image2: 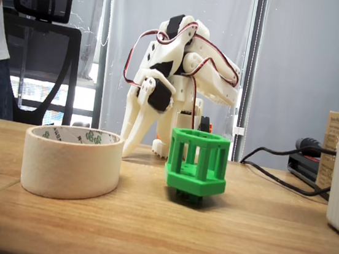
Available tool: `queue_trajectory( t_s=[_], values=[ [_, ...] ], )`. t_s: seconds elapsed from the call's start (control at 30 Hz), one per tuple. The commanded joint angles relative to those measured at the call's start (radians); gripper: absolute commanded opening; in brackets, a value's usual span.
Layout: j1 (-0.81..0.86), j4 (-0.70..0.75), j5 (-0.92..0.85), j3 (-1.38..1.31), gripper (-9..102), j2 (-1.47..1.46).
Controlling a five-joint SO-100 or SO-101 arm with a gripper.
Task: Grasp a component and put it in the bin.
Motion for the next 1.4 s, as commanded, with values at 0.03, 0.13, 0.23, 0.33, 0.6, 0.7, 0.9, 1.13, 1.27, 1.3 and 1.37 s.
queue_trajectory(
  t_s=[0.03,0.13,0.23,0.33,0.6,0.7,0.9,1.13,1.27,1.3,1.37],
  values=[
    [-0.003,0.003,-0.012,0.009,1,0.005],
    [-0.003,0.003,-0.012,0.009,1,0.005],
    [-0.003,0.003,-0.012,0.009,1,0.005],
    [-0.003,0.003,-0.012,0.009,1,0.005],
    [-0.003,0.003,-0.012,0.009,1,0.005],
    [-0.003,0.003,-0.012,0.009,1,0.005],
    [-0.002,0.003,-0.012,0.009,1,0.005],
    [0.005,0.006,-0.023,0.009,0,0.005],
    [0.008,-0.002,-0.029,-0.017,1,0.006],
    [0.008,-0.002,-0.029,-0.048,1,0.005],
    [-0.003,-0.002,-0.029,-0.132,1,-0.009]
  ],
)
